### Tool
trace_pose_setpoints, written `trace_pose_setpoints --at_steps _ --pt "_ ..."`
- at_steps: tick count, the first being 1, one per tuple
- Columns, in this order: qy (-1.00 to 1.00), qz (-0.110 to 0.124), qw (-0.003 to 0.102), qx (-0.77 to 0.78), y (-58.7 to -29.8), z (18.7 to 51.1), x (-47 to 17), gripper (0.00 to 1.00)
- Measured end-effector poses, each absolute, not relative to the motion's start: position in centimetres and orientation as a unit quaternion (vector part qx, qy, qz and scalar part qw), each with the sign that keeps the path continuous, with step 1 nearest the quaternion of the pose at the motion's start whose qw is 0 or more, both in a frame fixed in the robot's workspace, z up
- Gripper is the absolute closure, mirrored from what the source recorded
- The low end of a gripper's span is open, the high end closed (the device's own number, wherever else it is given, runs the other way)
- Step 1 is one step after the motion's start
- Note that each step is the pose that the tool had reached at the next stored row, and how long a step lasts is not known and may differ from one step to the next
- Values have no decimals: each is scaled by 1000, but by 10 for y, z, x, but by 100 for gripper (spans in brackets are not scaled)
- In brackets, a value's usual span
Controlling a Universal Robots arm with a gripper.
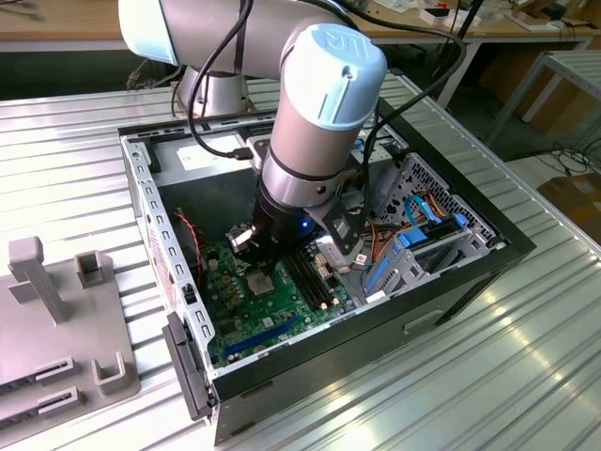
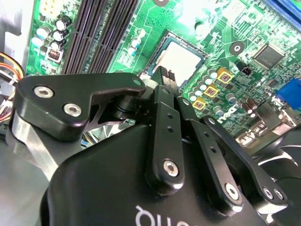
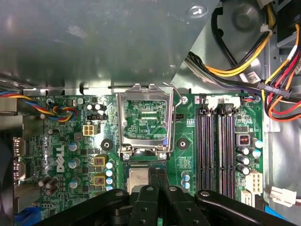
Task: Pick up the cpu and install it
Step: 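Place the cpu into insertion slot, then close the cpu cover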
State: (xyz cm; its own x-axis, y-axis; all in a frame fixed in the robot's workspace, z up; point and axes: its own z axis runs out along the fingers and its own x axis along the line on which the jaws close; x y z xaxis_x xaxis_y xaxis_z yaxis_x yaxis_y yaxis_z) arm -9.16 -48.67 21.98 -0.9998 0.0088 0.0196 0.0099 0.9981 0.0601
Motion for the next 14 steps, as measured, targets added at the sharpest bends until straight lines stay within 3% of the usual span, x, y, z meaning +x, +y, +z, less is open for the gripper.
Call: trace_pose_setpoints --at_steps 14 --pt "-999 -30 10 -5 -490 220 -93 89"
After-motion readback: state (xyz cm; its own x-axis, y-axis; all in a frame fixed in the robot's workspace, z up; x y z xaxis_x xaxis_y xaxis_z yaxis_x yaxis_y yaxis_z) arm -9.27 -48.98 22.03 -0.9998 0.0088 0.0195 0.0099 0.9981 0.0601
